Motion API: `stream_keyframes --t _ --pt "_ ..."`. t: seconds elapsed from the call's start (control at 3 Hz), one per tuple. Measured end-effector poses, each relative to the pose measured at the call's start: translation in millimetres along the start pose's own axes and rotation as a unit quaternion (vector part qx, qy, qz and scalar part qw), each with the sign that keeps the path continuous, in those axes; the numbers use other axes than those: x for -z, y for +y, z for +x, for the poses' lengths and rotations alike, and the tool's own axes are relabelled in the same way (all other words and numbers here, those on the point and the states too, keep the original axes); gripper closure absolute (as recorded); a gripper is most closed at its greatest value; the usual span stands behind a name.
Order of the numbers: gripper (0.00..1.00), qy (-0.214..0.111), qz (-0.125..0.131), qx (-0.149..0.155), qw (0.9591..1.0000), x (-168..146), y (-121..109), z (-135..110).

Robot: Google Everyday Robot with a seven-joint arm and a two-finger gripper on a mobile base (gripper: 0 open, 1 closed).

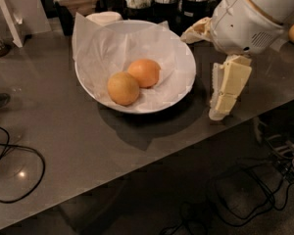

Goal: Pick orange from white bowl

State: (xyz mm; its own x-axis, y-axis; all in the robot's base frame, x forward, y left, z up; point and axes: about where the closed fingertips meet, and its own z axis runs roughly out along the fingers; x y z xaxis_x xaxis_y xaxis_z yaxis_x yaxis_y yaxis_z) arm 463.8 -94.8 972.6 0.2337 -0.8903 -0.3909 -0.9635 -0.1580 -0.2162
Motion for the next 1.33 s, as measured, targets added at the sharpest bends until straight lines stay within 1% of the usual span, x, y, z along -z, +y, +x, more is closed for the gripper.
stream_keyframes --t 0.33,0.67,1.0,1.33 --pt "0.0 -0.016 -0.012 0.036 0.9992 -14.7 -11.7 -25.7" --pt "0.0 -0.024 -0.04 0.068 0.9966 -36.9 -42.2 -41.8" --pt "0.0 -0.037 -0.071 0.123 0.9892 -63.5 -86.3 -59.3" --pt "0.0 -0.06 -0.065 0.19 0.9779 -73.2 -122.9 -83.8"
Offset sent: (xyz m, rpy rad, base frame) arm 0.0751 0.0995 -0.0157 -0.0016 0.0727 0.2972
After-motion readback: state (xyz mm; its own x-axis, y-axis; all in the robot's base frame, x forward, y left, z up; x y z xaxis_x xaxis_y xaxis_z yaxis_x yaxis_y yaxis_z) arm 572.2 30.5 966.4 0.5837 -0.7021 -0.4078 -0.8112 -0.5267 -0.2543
